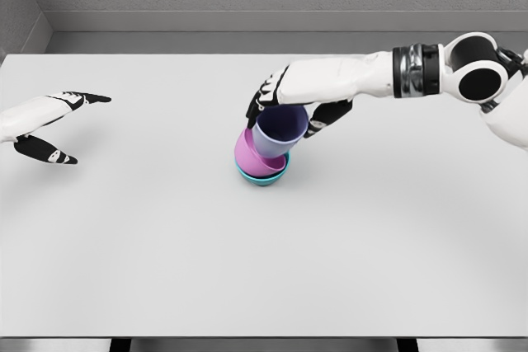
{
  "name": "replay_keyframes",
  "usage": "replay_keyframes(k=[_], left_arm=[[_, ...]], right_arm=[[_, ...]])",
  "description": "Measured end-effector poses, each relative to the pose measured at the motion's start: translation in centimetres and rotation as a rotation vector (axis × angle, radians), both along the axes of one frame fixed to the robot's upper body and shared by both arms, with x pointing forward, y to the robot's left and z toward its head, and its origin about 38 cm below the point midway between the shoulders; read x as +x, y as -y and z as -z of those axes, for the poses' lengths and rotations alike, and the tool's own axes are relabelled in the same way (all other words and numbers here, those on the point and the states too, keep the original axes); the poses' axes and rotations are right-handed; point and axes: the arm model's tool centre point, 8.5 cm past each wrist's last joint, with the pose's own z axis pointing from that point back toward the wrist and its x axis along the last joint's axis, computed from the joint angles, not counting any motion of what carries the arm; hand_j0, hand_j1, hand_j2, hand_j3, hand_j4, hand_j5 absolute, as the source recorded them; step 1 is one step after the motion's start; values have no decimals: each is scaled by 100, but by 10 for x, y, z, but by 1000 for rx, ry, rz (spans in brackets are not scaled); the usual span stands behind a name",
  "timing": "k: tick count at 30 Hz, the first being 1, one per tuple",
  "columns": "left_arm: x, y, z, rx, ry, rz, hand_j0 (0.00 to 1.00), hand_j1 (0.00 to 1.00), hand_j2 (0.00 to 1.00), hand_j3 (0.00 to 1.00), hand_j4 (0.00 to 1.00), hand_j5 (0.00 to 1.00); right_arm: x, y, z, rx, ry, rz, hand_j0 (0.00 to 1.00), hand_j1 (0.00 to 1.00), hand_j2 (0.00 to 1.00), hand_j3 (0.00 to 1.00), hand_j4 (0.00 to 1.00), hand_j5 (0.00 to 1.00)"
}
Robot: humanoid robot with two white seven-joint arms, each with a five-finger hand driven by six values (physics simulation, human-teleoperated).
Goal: Stacking bowl and cup with both arms
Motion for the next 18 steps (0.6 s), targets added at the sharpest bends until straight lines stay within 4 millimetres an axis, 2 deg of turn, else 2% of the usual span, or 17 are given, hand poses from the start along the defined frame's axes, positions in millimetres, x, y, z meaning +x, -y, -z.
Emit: replay_keyframes(k=[3,4,5,12,18], left_arm=[[0,0,0,1,0,0,100,100,100,100,100,100],[0,0,0,1,0,0,100,100,100,100,100,100],[0,0,0,1,0,0,100,100,100,100,100,100],[0,0,0,0,0,0,100,100,100,100,100,100],[0,0,0,0,0,0,100,100,100,100,100,100]], right_arm=[[-1,-1,0,1,-3,-3,74,74,74,74,74,74],[-1,-1,1,1,-5,-4,83,83,83,83,83,83],[-1,-1,1,1,-5,-4,100,100,100,100,100,100],[0,2,1,2,-5,2,100,100,100,100,100,100],[5,30,-10,13,20,63,100,100,100,100,100,100]])
